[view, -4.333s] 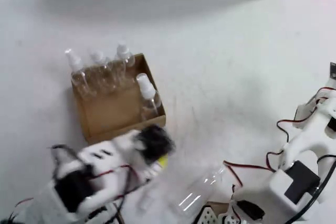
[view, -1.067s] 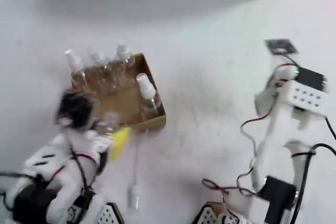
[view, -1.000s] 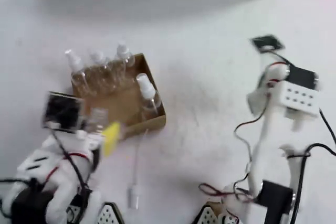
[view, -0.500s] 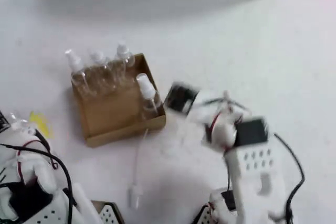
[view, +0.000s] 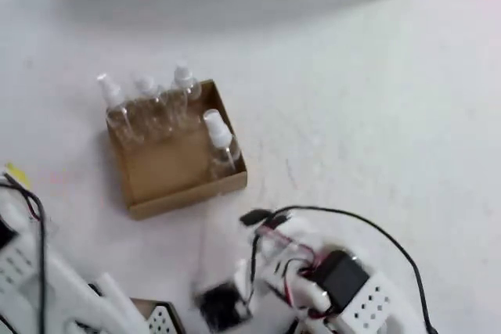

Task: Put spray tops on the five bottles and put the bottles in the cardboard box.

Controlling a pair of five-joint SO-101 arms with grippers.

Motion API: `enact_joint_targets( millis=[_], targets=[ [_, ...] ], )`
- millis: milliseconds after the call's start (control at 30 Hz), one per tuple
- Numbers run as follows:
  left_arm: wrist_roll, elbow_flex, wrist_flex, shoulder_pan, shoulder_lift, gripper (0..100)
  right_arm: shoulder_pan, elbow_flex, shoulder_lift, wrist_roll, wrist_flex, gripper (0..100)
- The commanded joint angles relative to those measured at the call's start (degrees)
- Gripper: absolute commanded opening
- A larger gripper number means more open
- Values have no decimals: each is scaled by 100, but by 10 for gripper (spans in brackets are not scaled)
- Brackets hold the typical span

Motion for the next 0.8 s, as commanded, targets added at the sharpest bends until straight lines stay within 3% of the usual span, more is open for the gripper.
enact_joint_targets(
  millis=[0,233,567,767],
  targets=[
    [-44,-958,-308,-66,1288,20,-1209,-62,514,132,163,190],
    [-44,-1125,-668,-66,1789,20,-2475,-70,2009,105,-549,188],
    [-35,-1160,-695,-31,1789,20,-3231,-255,3969,26,-1780,189],
    [-35,-1125,-695,-31,1789,20,-3266,-659,5121,26,-2360,188]
  ],
)
